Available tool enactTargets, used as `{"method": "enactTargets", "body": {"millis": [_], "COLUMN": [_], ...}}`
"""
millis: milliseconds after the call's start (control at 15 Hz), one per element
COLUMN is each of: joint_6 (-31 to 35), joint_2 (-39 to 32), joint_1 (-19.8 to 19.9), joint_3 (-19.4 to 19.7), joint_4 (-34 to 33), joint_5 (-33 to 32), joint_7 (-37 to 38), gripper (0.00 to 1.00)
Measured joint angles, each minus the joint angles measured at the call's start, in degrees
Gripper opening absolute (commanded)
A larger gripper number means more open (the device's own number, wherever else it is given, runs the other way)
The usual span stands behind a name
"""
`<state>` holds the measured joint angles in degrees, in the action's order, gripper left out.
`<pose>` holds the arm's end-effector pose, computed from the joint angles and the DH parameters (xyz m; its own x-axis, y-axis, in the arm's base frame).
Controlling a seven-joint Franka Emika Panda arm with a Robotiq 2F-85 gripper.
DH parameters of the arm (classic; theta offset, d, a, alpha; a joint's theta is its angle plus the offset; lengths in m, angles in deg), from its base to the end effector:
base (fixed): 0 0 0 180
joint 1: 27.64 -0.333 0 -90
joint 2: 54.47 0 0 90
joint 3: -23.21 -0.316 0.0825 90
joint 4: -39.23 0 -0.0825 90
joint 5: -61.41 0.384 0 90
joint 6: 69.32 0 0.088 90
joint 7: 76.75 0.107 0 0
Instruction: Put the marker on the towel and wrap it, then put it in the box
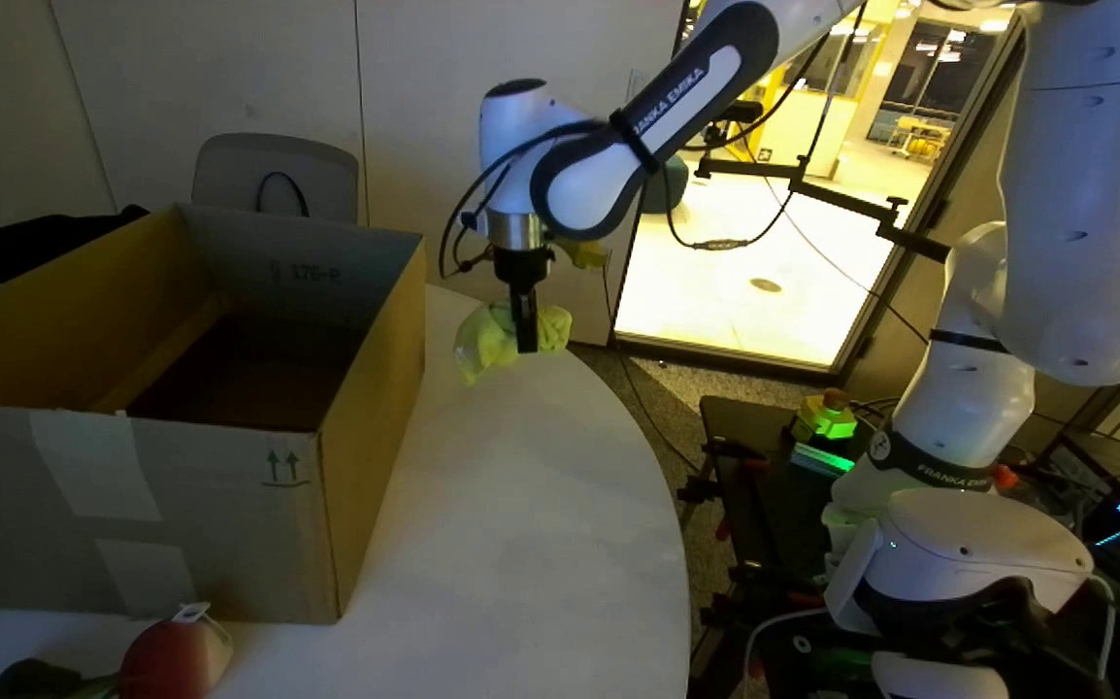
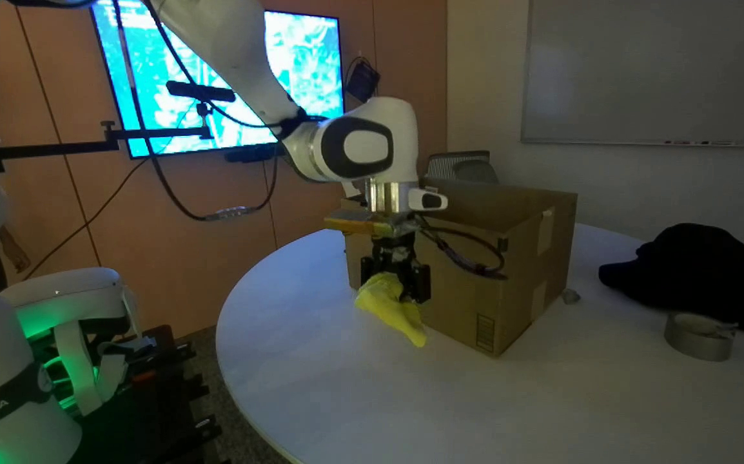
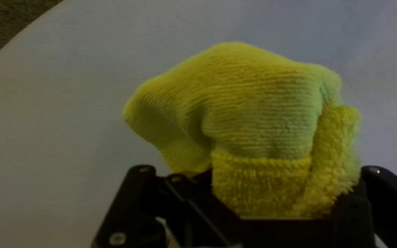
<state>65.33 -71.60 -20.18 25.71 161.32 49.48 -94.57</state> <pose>0.5557 -0.1004 0.2605 0.9517 0.2774 -0.1320 0.2924 -0.9496 0.1126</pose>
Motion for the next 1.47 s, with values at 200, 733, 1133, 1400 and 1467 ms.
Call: {"method": "enactTargets", "body": {"millis": [200,733,1133,1400,1467], "joint_6": [-3.47,-4.63,-2.39,-2.47,-2.50], "joint_2": [7.29,10.68,0.37,-7.64,-9.08], "joint_1": [-1.39,-7.13,-11.97,-14.33,-14.82], "joint_3": [0.03,-1.94,-2.61,-1.94,-1.66], "joint_4": [-0.53,-10.40,-22.26,-30.28,-31.82], "joint_5": [-1.05,-4.08,-8.80,-9.31,-9.32], "joint_7": [3.59,18.11,30.36,32.83,33.09], "gripper": [0.11,0.10,0.10,0.12,0.22]}}
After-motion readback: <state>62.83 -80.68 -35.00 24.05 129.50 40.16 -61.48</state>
